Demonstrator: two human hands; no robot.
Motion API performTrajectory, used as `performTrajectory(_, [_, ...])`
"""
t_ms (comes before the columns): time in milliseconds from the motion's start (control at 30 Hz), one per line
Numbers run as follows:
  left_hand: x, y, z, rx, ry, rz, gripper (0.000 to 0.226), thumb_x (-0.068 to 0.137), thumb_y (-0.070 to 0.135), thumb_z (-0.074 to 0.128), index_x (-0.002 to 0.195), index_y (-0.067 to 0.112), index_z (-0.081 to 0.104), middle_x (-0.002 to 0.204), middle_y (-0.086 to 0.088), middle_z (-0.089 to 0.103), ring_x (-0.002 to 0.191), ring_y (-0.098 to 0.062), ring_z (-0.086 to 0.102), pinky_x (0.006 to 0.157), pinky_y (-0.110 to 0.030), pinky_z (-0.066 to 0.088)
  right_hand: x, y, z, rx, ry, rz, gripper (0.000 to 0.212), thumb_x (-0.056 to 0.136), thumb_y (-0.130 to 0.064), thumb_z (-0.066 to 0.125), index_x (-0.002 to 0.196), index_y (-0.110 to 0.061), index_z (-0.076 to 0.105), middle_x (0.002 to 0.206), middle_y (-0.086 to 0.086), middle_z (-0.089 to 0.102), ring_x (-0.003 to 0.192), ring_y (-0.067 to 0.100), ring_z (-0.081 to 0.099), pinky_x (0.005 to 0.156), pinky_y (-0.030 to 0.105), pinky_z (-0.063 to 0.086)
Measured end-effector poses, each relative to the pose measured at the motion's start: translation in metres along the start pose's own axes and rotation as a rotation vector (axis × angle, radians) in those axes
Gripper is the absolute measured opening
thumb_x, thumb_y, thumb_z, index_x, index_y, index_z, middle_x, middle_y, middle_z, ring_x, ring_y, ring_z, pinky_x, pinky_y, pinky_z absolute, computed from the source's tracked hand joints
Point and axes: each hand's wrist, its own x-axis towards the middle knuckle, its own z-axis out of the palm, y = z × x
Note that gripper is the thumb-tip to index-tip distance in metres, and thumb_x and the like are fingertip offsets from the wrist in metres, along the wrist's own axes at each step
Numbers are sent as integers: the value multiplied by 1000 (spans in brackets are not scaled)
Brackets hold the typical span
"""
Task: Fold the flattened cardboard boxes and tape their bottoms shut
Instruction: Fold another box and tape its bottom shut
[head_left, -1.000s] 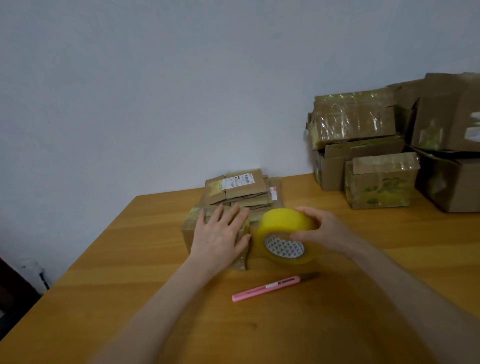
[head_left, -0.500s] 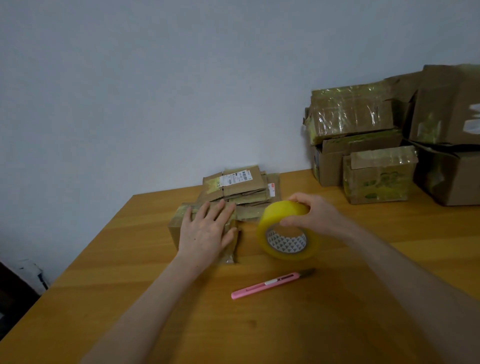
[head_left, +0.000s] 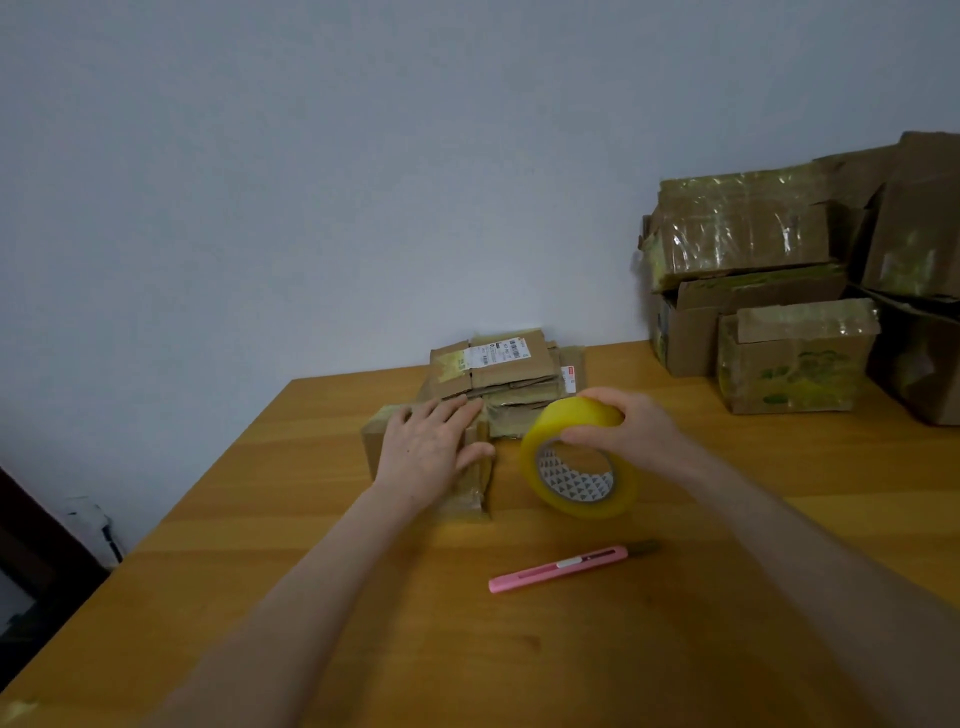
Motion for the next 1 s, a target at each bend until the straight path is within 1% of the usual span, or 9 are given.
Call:
performTrajectory(100, [-9,-2,9,-52,47,-9,87,79,73,-2,144,29,34,148,7,40,135,-17,39,109,-39,32,1,-4,4,-5,-12,-16,46,75,-41,73,115,-31,53,109,-3,56,96,15,56,65,22,50])
performTrajectory(233, [-40,-2,34,0,149,8,69,88,61,29,141,20,45,140,-1,51,127,-25,49,101,-45,43,-3,-6,0,-21,-60,-17,52,73,-38,76,119,-36,51,110,-8,50,90,6,52,61,16,45])
performTrajectory(300, [-42,-3,38,-7,170,11,67,88,58,32,140,18,46,139,-3,51,126,-27,51,101,-46,44,-4,-5,-1,-5,-67,-22,50,72,-38,77,115,-38,51,111,-7,53,91,7,53,61,16,46])
performTrajectory(433, [-39,-8,35,-15,156,58,64,91,59,30,139,20,47,141,-2,50,126,-26,51,101,-46,44,-5,-7,-2,-46,-80,-24,55,71,-36,78,120,-34,52,113,-5,53,97,14,54,64,20,47])
performTrajectory(567, [-38,-17,36,-28,141,85,63,91,60,28,142,25,40,143,0,48,128,-25,49,103,-45,41,-2,-7,-5,-153,-93,-16,64,68,-42,78,126,-32,52,121,-2,50,106,19,51,78,33,52])
performTrajectory(700, [-37,-20,35,-60,121,70,63,91,62,25,144,29,34,145,2,45,131,-25,45,105,-46,37,0,-5,-4,-190,-89,-20,66,67,-46,78,126,-32,52,125,0,51,108,22,52,83,40,54])
performTrajectory(767, [-39,-18,34,-75,119,58,64,91,63,22,145,30,31,148,4,40,135,-23,40,109,-45,31,-1,-6,-3,-183,-80,-18,65,67,-46,78,126,-34,52,125,-1,51,109,22,52,83,40,54])
performTrajectory(867, [-37,-19,31,-124,104,35,70,86,69,10,148,36,19,154,9,25,143,-16,23,116,-38,12,-5,-6,-3,-169,-59,-19,62,69,-43,78,123,-37,50,122,-5,49,108,20,51,82,38,53])
performTrajectory(1000, [-36,-14,24,-141,23,-9,82,76,78,-2,148,41,6,158,11,11,146,-12,7,118,-40,3,-12,-8,1,-115,11,-22,51,69,-39,79,112,-34,52,113,-2,54,102,20,54,77,38,55])
